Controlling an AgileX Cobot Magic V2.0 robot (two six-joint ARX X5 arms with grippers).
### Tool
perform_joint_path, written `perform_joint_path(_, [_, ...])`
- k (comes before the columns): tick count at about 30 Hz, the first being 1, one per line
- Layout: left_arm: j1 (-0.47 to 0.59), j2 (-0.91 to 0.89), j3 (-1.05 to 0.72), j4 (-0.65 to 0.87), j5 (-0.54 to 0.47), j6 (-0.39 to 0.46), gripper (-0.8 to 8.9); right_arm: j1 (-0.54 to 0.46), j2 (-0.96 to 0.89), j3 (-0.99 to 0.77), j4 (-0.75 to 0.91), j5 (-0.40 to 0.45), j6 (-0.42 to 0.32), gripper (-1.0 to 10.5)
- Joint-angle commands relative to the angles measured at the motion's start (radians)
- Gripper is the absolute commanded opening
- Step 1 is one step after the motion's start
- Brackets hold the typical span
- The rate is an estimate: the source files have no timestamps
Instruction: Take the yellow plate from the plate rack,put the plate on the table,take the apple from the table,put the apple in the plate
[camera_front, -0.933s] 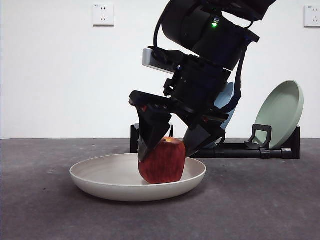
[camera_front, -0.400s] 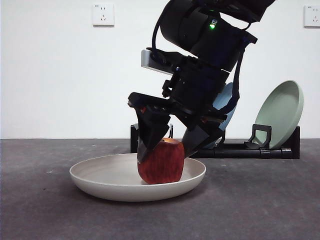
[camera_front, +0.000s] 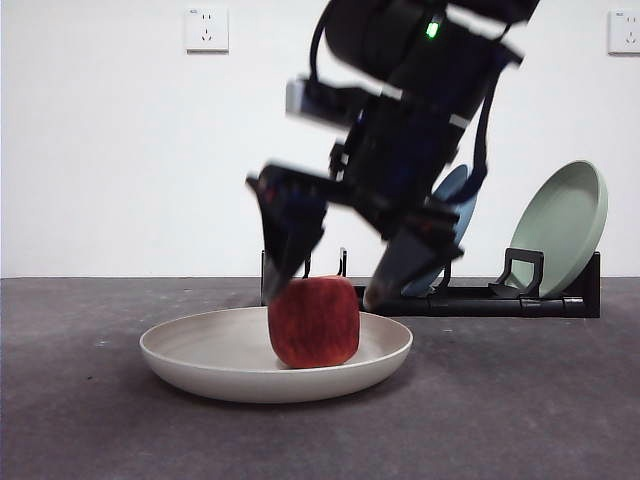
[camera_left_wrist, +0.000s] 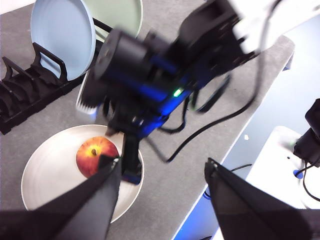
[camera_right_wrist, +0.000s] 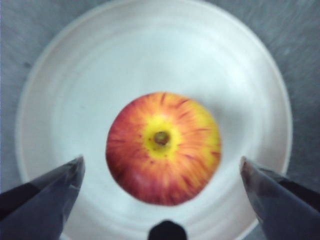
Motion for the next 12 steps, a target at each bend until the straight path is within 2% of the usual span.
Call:
perform_joint_path(1, [-0.003,0.0,0.002,-0.008,-0.006,0.003,2.83,0.002,-0.084,-0.008,-0.041,0.002,-0.003,5.7])
perform_joint_path(5, [-0.003,0.0,0.002,-0.029,-0.006,0.005,2.83,0.003,-0.222,-0.008,-0.177,-0.002,-0.003,5.7])
perform_joint_path(12, [-0.003,0.0,0.002,-0.085,-0.005,0.006,2.83,0.003,-0.513,-0.008,-0.512,-0.009,-0.003,5.6])
